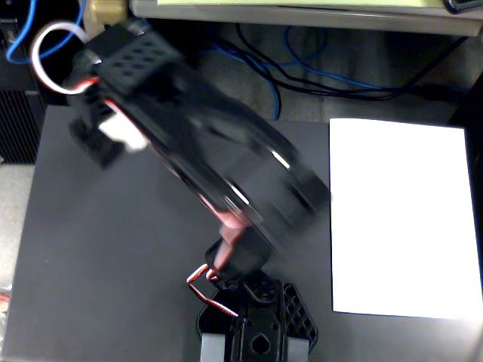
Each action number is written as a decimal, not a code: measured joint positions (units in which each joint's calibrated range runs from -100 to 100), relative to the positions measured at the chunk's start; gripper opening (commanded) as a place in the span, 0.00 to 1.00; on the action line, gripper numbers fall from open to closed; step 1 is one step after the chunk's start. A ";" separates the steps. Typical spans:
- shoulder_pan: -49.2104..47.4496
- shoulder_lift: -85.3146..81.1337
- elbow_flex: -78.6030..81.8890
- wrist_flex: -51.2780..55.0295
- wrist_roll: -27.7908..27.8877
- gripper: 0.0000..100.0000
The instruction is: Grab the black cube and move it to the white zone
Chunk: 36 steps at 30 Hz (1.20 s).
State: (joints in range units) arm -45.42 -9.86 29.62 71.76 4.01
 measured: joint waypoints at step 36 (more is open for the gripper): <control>71.64 -37.79 2.29 8.56 7.19 0.01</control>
State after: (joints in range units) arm 26.22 -47.65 31.90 80.32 11.20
